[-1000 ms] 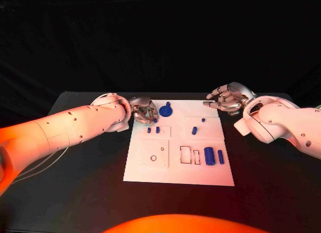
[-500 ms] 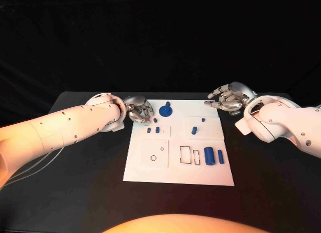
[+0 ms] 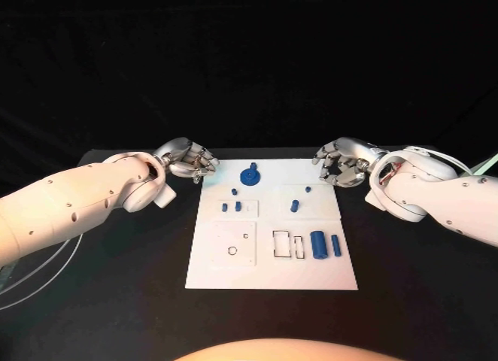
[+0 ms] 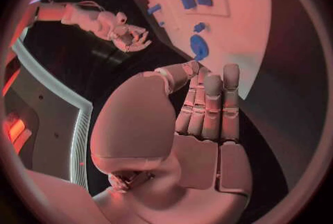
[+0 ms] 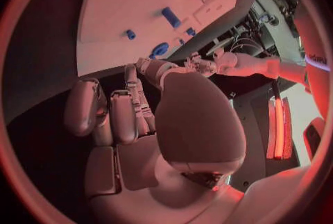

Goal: Assemble the parts on the task board

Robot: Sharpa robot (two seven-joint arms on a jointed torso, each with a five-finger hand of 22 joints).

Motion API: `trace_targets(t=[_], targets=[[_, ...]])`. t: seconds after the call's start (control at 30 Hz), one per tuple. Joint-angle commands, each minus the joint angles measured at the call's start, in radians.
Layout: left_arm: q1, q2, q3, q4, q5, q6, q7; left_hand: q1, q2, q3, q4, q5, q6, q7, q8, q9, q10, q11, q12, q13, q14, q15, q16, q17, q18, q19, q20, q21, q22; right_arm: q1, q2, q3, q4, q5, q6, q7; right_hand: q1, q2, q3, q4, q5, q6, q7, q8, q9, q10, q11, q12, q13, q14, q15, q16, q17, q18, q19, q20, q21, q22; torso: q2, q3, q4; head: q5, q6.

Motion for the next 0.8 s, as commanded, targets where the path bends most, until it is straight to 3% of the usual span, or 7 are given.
trace_targets(t=[0.03, 0.13, 0.3, 0.53, 0.8], targets=[[0.0, -0.024, 0.002, 0.038, 0.261, 0.015, 0.059, -0.014, 0.017, -0.006, -0.01, 0.006, 0.012, 0.01, 0.018, -0.006, -0.024, 0.007, 0.011, 0.017, -0.028, 0.004, -0.049, -0.025, 0.03, -0.046, 0.002, -0.026, -0.016, -0.007, 0.008, -0.001, -0.007, -0.131, 0.028, 0.008, -0.037, -0.021, 0.039, -0.012, -0.023, 0.095, 0.004, -0.008, -0.009, -0.025, -0.004, -0.03, -0.03, 0.022, 0.001, -0.016, -0.008, 0.019, -0.014, -0.003, -0.021, 0.01, 0.001, -0.0011, 0.003, -0.02, 0.006], [0.0, -0.049, 0.002, 0.074, 0.387, 0.031, 0.101, -0.024, 0.021, -0.02, -0.008, 0.004, 0.009, 0.01, 0.022, -0.007, -0.028, 0.008, 0.015, 0.018, -0.035, 0.006, -0.071, -0.036, 0.03, -0.054, 0.004, -0.043, -0.026, -0.015, 0.017, -0.003, -0.013, -0.23, 0.047, 0.001, -0.058, -0.031, 0.046, -0.024, -0.035, 0.112, -0.001, -0.013, -0.013, -0.028, -0.004, -0.066, -0.068, 0.02, 0.0, -0.024, -0.016, 0.021, -0.017, -0.003, -0.034, 0.005, 0.002, -0.0023, 0.0029, -0.028, 0.011], [-0.002, -0.076, 0.002, 0.123, 0.475, 0.048, 0.143, -0.037, 0.024, -0.041, -0.002, 0.003, 0.005, 0.011, 0.026, -0.009, -0.033, 0.009, 0.019, 0.019, -0.038, 0.008, -0.085, -0.044, 0.029, -0.056, 0.007, -0.063, -0.04, -0.03, 0.034, -0.006, -0.027, -0.333, 0.047, -0.014, -0.071, -0.036, 0.047, -0.032, -0.045, 0.12, -0.003, -0.019, -0.017, -0.027, -0.003, -0.089, -0.093, 0.023, 0.0, -0.019, -0.008, 0.02, -0.014, -0.003, -0.03, 0.008, 0.001, -0.0026, 0.0022, -0.028, 0.014], [-0.004, -0.098, 0.002, 0.17, 0.525, 0.056, 0.18, -0.044, 0.026, -0.052, 0.002, 0.002, 0.003, 0.011, 0.029, -0.01, -0.036, 0.009, 0.021, 0.02, -0.04, 0.009, -0.092, -0.047, 0.029, -0.056, 0.008, -0.077, -0.049, -0.051, 0.065, -0.007, -0.055, -0.393, 0.039, -0.029, -0.085, -0.035, 0.046, -0.036, -0.049, 0.128, -0.004, -0.027, -0.021, -0.011, -0.004, -0.102, -0.113, 0.032, 0.001, -0.007, 0.006, 0.016, -0.004, -0.003, -0.012, 0.02, 0.001, -0.0028, 0.0043, -0.029, 0.013], [-0.004, -0.114, 0.002, 0.198, 0.539, 0.051, 0.193, -0.045, 0.027, -0.058, 0.004, 0.003, 0.001, 0.011, 0.03, -0.01, -0.038, 0.01, 0.022, 0.02, -0.042, 0.009, -0.095, -0.049, 0.029, -0.055, 0.009, -0.084, -0.055, -0.067, 0.09, -0.008, -0.075, -0.405, 0.027, -0.037, -0.099, -0.016, 0.056, -0.035, -0.05, 0.149, -0.009, -0.029, -0.022, 0.017, -0.009, -0.114, -0.136, 0.038, -0.003, 0.002, 0.016, 0.012, 0.009, -0.006, 0.01, 0.034, 0.003, -0.0011, 0.0034, -0.028, 0.01]])
